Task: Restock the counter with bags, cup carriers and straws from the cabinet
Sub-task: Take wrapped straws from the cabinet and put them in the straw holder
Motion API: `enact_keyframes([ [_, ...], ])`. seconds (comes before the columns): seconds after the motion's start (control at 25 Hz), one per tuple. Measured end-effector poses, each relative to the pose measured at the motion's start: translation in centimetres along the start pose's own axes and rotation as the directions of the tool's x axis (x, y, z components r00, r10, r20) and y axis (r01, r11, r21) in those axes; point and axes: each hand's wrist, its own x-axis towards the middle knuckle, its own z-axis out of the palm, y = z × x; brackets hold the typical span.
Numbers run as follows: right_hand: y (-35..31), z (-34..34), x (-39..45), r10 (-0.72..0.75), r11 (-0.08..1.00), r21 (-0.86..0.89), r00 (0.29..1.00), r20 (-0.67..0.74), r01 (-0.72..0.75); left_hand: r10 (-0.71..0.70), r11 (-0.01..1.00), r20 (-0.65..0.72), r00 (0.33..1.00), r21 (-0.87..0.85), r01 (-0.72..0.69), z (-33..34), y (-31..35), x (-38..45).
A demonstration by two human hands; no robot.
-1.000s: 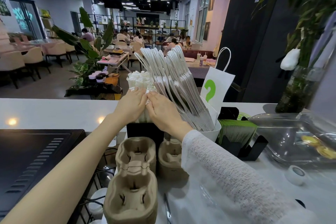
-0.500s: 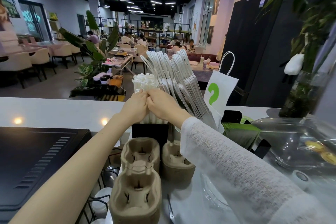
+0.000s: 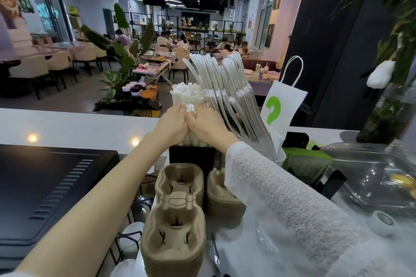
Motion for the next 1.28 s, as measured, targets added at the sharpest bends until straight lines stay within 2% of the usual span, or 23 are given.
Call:
enact_keyframes([
  [0.12,-0.3,-1.2,-0.1,-0.014,1.000,-0.022,0.995,0.094,0.016,-0.060,0.987,0.012,0.998,-0.149,0.061,-0.2,0.2,-0.1],
  [0.2,0.1,-3.0,-0.2,-0.061,0.995,0.087,0.976,0.209,0.044,-0.043,0.965,-0.016,0.999,-0.259,0.038,-0.8,0.6,-0.5],
  [0.24,0.6,-3.9,-0.5,-0.104,0.981,0.181,0.971,0.213,0.066,-0.053,0.938,-0.026,0.998,-0.345,0.041,-1.3,0.9,-1.1],
  [0.28,1.3,-4.5,-1.0,-0.147,0.957,0.272,0.977,0.151,0.102,-0.087,0.888,-0.028,0.996,-0.455,0.065,-1.8,1.1,-1.7],
  [0.32,2.2,-4.8,-1.8,-0.181,0.928,0.335,0.983,0.030,0.161,-0.120,0.824,-0.053,0.991,-0.562,0.070,-2.1,1.1,-2.3],
  [0.4,4.1,-4.0,-4.1,-0.195,0.903,0.339,0.954,-0.229,0.266,-0.197,0.667,-0.095,0.976,-0.743,0.063,-2.3,0.4,-3.6],
  [0.44,4.8,-3.4,-5.5,-0.175,0.906,0.323,0.938,-0.298,0.272,-0.219,0.620,-0.074,0.973,-0.780,0.080,-2.0,-0.3,-4.2],
  [0.52,5.8,-1.8,-7.6,-0.110,0.924,0.324,0.954,-0.278,0.201,-0.231,0.660,0.034,0.972,-0.729,0.182,-1.0,-1.9,-5.5],
  [0.56,6.0,-1.1,-8.3,-0.074,0.928,0.344,0.976,-0.207,0.143,-0.218,0.699,0.093,0.972,-0.679,0.222,-0.3,-2.6,-6.0],
  [0.64,6.1,0.0,-8.9,-0.047,0.912,0.406,0.998,-0.046,0.062,-0.115,0.749,0.160,0.980,-0.634,0.192,1.0,-3.5,-6.8],
  [0.72,5.8,0.4,-8.6,-0.038,0.899,0.438,0.998,0.047,0.013,-0.021,0.766,0.149,0.989,-0.633,0.112,2.0,-3.4,-7.0],
  [0.84,5.2,0.4,-7.3,0.007,0.906,0.418,0.990,0.141,-0.066,-0.045,0.729,0.061,0.997,-0.680,0.075,2.8,-1.8,-6.1],
  [1.0,5.2,0.6,-5.6,0.028,0.902,0.415,0.977,0.213,-0.116,-0.035,0.770,-0.040,0.999,-0.638,0.002,2.8,-1.2,-4.6],
  [1.16,5.9,0.7,-3.9,0.038,0.858,0.477,0.949,0.313,-0.192,-0.003,0.797,-0.005,1.000,-0.604,-0.001,2.2,-2.5,-3.5],
  [1.28,6.2,1.6,-3.4,0.027,0.854,0.485,0.948,0.318,-0.187,-0.018,0.800,0.013,1.000,-0.600,0.022,2.3,-2.2,-3.4],
])
